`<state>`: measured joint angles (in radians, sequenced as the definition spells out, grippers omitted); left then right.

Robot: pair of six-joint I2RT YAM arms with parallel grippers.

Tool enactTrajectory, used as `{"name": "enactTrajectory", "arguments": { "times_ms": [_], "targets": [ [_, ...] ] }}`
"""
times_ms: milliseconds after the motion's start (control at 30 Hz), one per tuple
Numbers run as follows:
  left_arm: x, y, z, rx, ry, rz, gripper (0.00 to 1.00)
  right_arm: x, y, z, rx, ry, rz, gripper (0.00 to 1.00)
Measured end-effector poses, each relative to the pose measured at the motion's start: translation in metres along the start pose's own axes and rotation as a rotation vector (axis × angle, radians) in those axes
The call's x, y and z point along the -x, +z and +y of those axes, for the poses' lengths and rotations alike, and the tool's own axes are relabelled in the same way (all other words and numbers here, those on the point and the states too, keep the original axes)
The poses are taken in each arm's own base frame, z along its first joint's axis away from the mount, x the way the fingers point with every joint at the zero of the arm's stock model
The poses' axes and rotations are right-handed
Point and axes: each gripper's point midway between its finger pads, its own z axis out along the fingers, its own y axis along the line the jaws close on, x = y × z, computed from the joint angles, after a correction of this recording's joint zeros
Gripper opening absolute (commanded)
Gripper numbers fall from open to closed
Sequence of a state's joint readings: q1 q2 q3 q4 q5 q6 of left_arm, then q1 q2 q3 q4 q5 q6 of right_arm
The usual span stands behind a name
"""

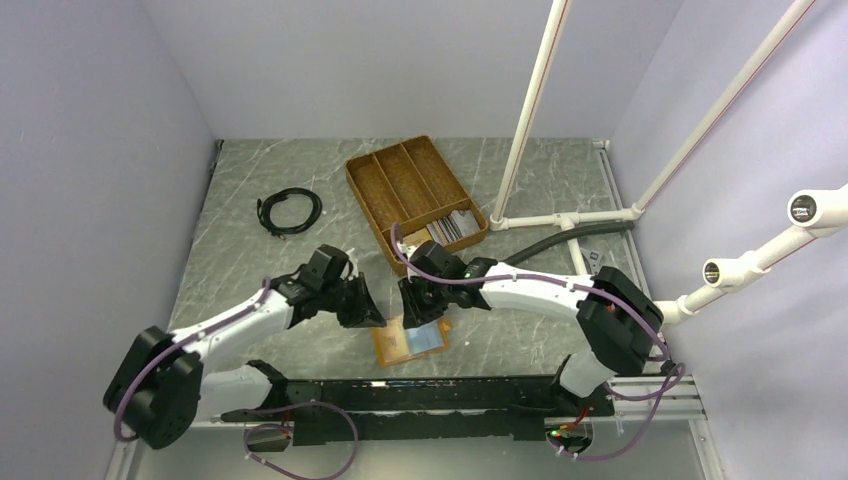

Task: Put the credit cards into the card holder
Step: Insert the credit card into the card holder.

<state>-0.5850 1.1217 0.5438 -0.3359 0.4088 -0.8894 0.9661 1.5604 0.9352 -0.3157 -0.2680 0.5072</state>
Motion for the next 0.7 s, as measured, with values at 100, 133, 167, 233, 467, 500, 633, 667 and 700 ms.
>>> {"name": "enactTrajectory", "arguments": {
  "times_ms": [100, 133, 167, 233, 467, 500, 633, 667, 700],
  "targets": [
    [-0.005, 0.015, -0.001, -0.003, -0.011, 0.045, 0.00, -0.003, 0.002, -0.006, -0.035, 0.009, 0.005, 0.34],
    [-0.007, 0.021, 0.001, 0.004, -0.013, 0.061, 0.00, -0.005, 0.002, -0.010, -0.058, 0.013, 0.008, 0.36],
    [-0.009, 0.025, 0.002, 0.009, -0.014, 0.071, 0.00, -0.007, 0.002, -0.014, -0.079, 0.016, 0.009, 0.38],
    [-0.011, 0.032, 0.005, 0.015, -0.019, 0.083, 0.00, -0.011, 0.001, -0.020, -0.105, 0.024, 0.012, 0.42],
    [-0.022, 0.042, 0.025, 0.048, -0.057, 0.099, 0.00, -0.026, -0.005, -0.034, -0.147, 0.068, 0.025, 0.47],
    [-0.022, 0.042, 0.024, 0.043, -0.058, 0.096, 0.00, -0.027, -0.004, -0.035, -0.143, 0.074, 0.027, 0.46],
    [-0.022, 0.043, 0.024, 0.030, -0.066, 0.091, 0.00, -0.027, -0.003, -0.031, -0.114, 0.083, 0.026, 0.36],
    [-0.022, 0.043, 0.023, 0.028, -0.065, 0.090, 0.00, -0.027, -0.002, -0.030, -0.111, 0.084, 0.026, 0.38],
    [-0.022, 0.044, 0.023, 0.027, -0.065, 0.090, 0.00, -0.026, -0.002, -0.030, -0.109, 0.087, 0.027, 0.40]
  ]
}}
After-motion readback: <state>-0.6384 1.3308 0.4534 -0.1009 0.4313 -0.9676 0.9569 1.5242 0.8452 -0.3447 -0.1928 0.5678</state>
